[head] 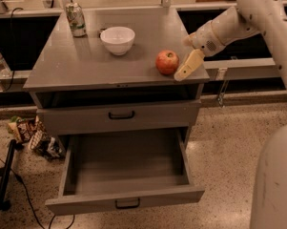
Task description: Pick apple from middle drawer and place on counter
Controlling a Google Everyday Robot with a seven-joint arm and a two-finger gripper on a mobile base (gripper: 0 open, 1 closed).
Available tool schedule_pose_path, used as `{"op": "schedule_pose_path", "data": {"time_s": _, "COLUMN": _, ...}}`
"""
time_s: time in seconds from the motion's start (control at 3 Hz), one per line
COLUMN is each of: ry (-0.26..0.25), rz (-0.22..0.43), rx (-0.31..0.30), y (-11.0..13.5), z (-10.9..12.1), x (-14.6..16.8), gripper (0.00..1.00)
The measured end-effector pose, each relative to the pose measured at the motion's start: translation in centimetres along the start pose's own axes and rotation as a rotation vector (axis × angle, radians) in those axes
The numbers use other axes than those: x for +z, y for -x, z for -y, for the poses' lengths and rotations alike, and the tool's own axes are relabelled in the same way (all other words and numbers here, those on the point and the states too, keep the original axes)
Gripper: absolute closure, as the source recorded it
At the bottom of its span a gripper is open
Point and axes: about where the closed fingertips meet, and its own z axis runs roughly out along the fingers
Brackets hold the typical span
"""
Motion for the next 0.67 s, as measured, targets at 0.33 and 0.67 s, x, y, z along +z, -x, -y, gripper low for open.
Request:
{"op": "schedule_pose_path", "data": {"time_s": 0.33, "ry": -0.086, "rz": 0.023, "rx": 0.013, "y": -0.7, "z": -1.5, "x": -4.7, "gripper": 0.0}}
{"op": "schedule_pose_path", "data": {"time_s": 0.67, "ry": -0.116, "rz": 0.012, "rx": 0.043, "y": -2.8, "z": -2.2, "x": -6.6, "gripper": 0.0}}
